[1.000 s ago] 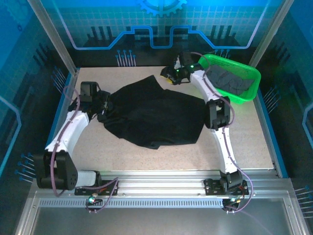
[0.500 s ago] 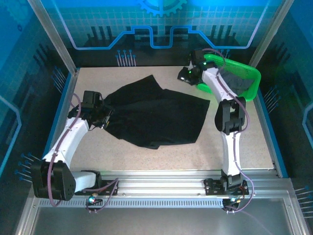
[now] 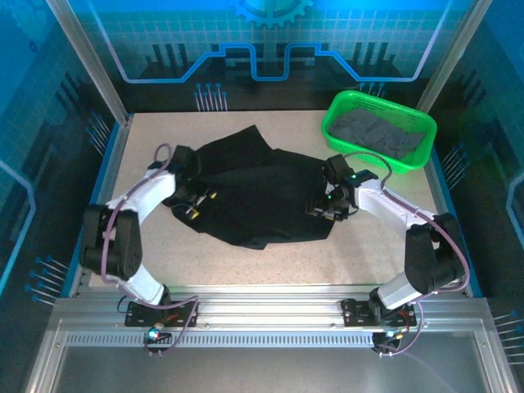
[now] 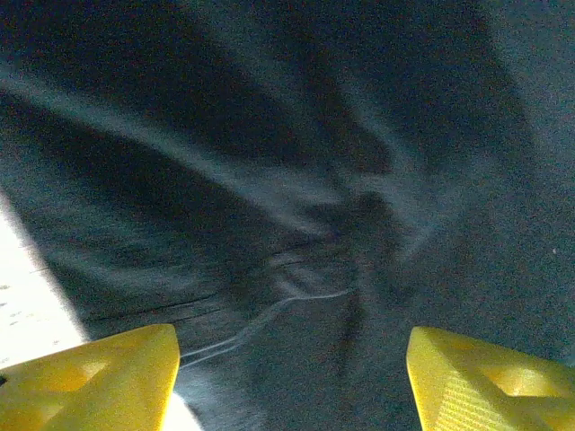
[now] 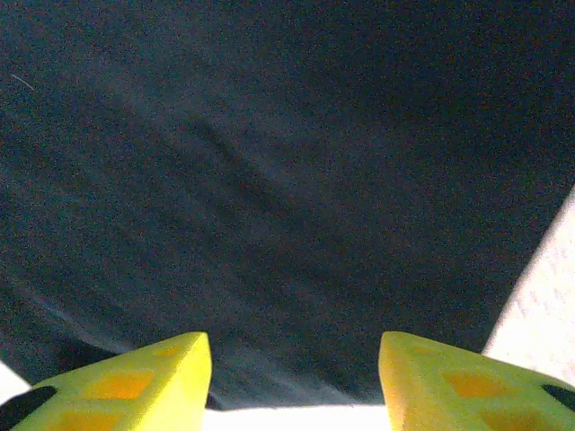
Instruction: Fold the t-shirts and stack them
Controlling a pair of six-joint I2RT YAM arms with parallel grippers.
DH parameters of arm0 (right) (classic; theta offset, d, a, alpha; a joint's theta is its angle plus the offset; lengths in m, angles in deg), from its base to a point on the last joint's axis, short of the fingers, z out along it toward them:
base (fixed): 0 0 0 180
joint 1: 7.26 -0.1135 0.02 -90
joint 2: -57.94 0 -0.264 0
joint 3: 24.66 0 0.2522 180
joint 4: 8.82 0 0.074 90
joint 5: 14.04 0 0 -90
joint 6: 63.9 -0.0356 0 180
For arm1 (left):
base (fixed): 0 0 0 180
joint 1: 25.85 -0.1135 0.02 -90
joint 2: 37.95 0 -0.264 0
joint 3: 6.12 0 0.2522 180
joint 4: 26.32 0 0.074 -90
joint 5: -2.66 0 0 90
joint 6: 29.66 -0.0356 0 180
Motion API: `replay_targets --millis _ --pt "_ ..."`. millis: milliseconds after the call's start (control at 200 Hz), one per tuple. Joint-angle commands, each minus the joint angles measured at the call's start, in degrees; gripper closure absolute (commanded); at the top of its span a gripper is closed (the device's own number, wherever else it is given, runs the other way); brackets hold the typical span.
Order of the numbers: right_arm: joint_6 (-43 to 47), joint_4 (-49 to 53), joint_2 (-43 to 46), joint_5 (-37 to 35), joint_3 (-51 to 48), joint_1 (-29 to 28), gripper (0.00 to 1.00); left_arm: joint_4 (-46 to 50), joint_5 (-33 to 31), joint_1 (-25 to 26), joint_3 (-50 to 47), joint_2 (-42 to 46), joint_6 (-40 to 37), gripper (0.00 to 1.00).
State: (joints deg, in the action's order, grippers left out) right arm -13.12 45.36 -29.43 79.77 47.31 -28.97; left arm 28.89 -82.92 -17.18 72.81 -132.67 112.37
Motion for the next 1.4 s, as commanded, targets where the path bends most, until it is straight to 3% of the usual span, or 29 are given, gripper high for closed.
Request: replay_targets --millis 0,155,215,360,495,585,655,710,785,825,895,990,1175,1391 --pt "-0.6 0.1 0.1 2.0 -2.3 -0.3 0.43 10.3 -8.3 3.0 9.0 -6.1 -6.1 0.31" --pt "-2.6 -0.6 -3.4 2.6 -3.4 -0.7 0.41 14.3 -14.6 4.0 10.9 -10.8 -9.2 0.33" --pt "-3.2 -1.3 -5.0 2.9 -3.0 -0.8 0.41 13.9 -15.1 4.0 10.2 -11.1 -9.8 0.39" --pt "-3.5 -0.9 -9.4 2.0 0.1 -0.9 0.47 10.8 -14.3 3.6 8.6 -11.5 -10.1 0.66" --pt "-2.2 0.9 -13.9 0.2 3.7 -0.9 0.64 9.8 -14.3 2.6 8.1 -9.9 -9.7 1.00" --pt "-1.5 1.3 -15.4 -0.8 5.1 -0.8 0.87 9.6 -14.4 2.1 7.2 -7.3 -9.8 1.00" --pt "-1.4 2.0 -15.1 -1.5 6.1 -0.7 0.99 10.2 -14.0 2.0 6.8 -4.6 -9.8 1.00" --pt "-1.0 2.3 -13.3 -2.4 6.8 -1.0 1.00 10.2 -13.2 2.6 6.2 -1.3 -9.5 0.99" --pt "-0.2 3.0 -10.3 -3.8 7.3 -1.5 1.00 8.8 -9.4 4.0 4.2 3.6 -8.1 0.80" --pt "0.2 4.2 -9.2 -4.6 7.7 -1.6 0.92 8.2 -6.5 5.1 3.2 5.2 -7.1 0.73" --pt "1.0 6.8 -8.2 -7.3 7.8 -1.6 0.68 8.5 -3.9 8.5 2.9 6.5 -6.3 0.58" --pt "2.8 6.5 -7.9 -8.6 5.9 -0.8 0.54 5.8 -2.5 13.9 3.4 5.5 -7.3 0.44" --pt "5.0 4.0 -13.7 -7.8 6.6 0.4 0.45 2.5 -7.3 22.3 12.2 -6.1 -15.2 0.33" --pt "5.9 5.2 -21.8 -9.4 10.9 -1.1 0.50 5.2 -12.1 26.8 19.3 -21.2 -21.9 0.35"
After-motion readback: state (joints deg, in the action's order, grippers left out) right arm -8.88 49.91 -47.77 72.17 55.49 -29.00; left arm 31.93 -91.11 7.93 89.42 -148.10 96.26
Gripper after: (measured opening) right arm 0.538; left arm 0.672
